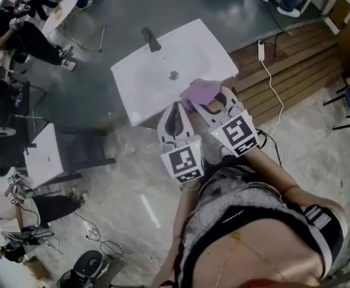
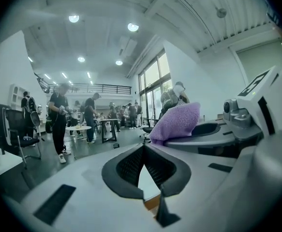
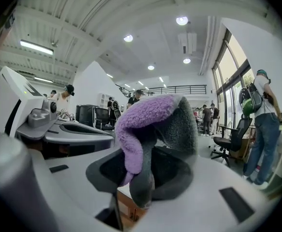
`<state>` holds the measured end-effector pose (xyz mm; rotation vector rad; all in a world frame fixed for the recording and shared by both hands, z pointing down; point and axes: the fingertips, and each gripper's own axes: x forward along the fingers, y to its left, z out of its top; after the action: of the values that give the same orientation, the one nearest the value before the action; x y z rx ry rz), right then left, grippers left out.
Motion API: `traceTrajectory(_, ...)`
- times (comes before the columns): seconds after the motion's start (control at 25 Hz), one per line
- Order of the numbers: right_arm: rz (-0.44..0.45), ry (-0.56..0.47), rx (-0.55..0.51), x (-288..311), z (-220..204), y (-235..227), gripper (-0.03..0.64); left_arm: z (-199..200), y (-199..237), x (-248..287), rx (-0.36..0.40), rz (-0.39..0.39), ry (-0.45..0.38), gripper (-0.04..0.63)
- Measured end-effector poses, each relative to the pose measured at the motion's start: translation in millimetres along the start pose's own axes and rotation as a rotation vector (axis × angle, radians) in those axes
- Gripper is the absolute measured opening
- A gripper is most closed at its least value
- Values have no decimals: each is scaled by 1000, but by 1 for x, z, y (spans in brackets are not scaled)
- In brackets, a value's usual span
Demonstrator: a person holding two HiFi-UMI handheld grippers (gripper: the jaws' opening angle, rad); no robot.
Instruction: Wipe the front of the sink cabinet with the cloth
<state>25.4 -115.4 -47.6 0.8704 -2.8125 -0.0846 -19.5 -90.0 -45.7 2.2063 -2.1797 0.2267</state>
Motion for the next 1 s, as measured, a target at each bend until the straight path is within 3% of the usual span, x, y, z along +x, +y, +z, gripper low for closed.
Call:
traceTrajectory(0.48, 97, -18, -8, -29, -4, 11, 170, 5, -24, -29, -10, 114, -9, 0)
traceTrajectory(1.0, 92, -30, 1, -43, -4, -1, 170, 6, -37, -31, 1, 85, 12, 0)
